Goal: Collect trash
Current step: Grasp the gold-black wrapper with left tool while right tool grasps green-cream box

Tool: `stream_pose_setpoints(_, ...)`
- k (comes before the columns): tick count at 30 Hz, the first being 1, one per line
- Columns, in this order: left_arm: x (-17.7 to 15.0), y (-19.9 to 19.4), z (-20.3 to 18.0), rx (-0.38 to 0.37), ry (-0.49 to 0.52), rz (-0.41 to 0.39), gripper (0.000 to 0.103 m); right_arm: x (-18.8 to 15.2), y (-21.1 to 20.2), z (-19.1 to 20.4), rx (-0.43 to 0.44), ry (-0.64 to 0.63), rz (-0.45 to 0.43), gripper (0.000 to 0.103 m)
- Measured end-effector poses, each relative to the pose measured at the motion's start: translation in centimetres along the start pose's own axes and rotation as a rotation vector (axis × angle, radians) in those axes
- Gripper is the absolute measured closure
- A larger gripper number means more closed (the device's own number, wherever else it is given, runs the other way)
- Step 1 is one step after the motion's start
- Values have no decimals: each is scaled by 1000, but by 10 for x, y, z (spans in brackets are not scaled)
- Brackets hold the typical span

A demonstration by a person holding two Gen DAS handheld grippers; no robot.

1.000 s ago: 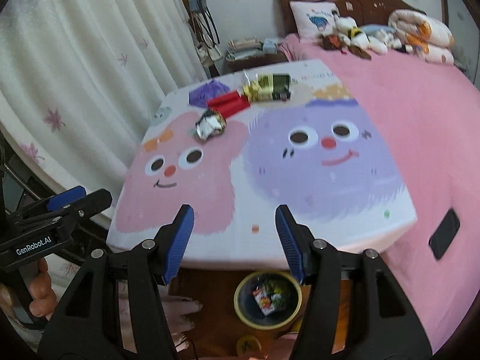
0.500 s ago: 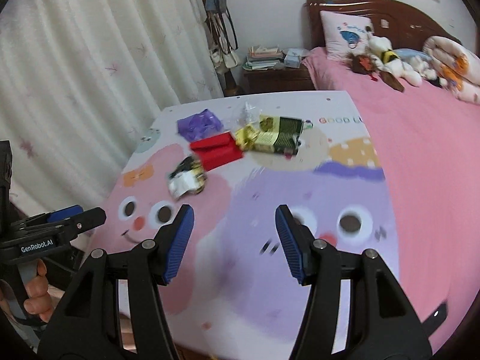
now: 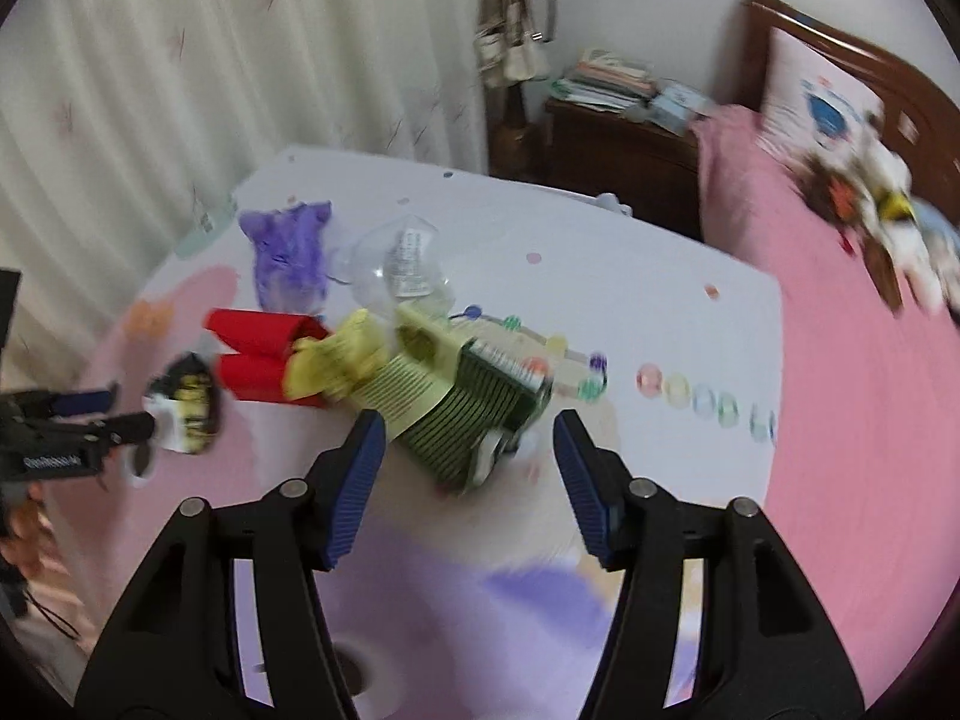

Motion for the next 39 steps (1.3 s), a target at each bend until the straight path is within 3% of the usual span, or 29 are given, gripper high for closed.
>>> stream_pose_setpoints(5, 7, 19, -3, 15, -28, 33, 25, 18, 46, -5, 40, -92, 60, 43)
stream_pose_setpoints(11, 12, 34, -8, 1, -45, 53, 26, 16, 87, 4, 124, -135, 145, 43)
stream_pose_setpoints(14, 16, 40, -10, -9, -47, 57, 26, 5, 92, 14, 158, -160, 177, 58)
stream_pose_setpoints(19, 15, 43, -23, -32, -38, 61, 38, -12, 84, 28, 218, -137, 181, 79)
stream_pose_setpoints(21, 14, 42, -26, -46, -29, 55, 45, -19, 79, 31, 219, -123, 177, 83)
stream_pose_setpoints(26, 2, 34, -34, -37, -2, 36, 51, -40, 64, 34, 225, -51, 170, 83)
stream_pose_setpoints(39, -52, -39, -4, -148, 24, -28, 52, -87, -11, 71, 230, 139, 88, 83)
Point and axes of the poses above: each gripper's, at about its wrist camera, not at the fingertips, and y roughly the way its jaws point, z to its left, x to its top, the point moved 10 cm from there along y, roughly the way its jaws point, and after that the axes turned 4 degrees about z, right-handed, at the moved point
